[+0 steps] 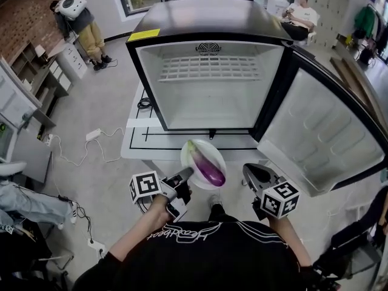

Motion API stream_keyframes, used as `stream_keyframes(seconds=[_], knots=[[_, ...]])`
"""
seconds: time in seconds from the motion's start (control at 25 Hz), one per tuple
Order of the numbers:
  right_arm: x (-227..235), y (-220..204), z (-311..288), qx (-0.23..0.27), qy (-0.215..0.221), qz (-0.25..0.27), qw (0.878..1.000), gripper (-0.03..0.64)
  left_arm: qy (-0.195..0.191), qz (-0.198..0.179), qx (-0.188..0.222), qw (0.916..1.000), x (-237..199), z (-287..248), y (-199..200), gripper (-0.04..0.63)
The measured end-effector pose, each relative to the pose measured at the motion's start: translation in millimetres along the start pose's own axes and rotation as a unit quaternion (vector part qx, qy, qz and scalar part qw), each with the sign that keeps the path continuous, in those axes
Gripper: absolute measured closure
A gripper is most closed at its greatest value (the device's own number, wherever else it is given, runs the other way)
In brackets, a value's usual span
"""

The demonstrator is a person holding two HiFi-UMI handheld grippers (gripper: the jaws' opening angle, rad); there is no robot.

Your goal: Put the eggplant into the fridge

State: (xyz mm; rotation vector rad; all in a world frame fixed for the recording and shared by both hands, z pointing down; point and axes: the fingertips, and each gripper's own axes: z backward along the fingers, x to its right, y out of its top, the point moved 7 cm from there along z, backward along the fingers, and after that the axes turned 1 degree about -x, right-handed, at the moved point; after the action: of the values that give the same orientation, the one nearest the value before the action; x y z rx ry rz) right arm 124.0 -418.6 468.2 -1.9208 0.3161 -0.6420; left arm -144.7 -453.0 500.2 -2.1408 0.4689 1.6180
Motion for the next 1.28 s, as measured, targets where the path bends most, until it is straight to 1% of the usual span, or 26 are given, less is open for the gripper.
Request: stream_keyframes(seconds=[0.28, 0.44, 0.6, 0.8, 0.88, 1.08, 1.28], knots=[[17.6, 12.1, -31.6, -0.011, 0.015, -0.002, 1.000, 0.611, 0.006, 0.003, 0.008, 0.9999, 8.2, -29.8, 34.6, 0.565], [32.6, 22.4, -42.3, -0.007, 0.018, 0.003, 1.000, 0.611, 0.009, -0.007, 0.016, 0.9998, 13.3, -47.8, 54.2, 0.565], [46.3, 27.8, -48.0, -0.009, 0.018, 0.000, 1.000, 0.611, 0.022, -0.016, 0.027, 0.9993, 13.5, -67.9, 74.4, 0.565], [59.3, 35.7, -61.4, -0.020, 0.020, 0.001, 1.000, 0.611, 0.021, 0.026, 0.040, 0.9986, 9.8, -96.0, 99.5, 0.565], [62.4, 36.7, -65.6, -0.025, 0.022, 0.002, 0.999, 0.611, 0.029, 0.024, 0.049, 0.9981, 8.2, -104.1, 107.2, 0.565], [64.8, 39.9, -75.2, -0.034, 0.034, 0.011, 0.999, 0.611, 0.058, 0.004, 0.079, 0.9952, 0.3, -124.4, 122.2, 0.565], [66.2, 42.3, -85.4, -0.043, 0.046, 0.018, 0.998, 0.611, 0.090, -0.003, 0.094, 0.9915, -14.9, -145.1, 134.3, 0.565]])
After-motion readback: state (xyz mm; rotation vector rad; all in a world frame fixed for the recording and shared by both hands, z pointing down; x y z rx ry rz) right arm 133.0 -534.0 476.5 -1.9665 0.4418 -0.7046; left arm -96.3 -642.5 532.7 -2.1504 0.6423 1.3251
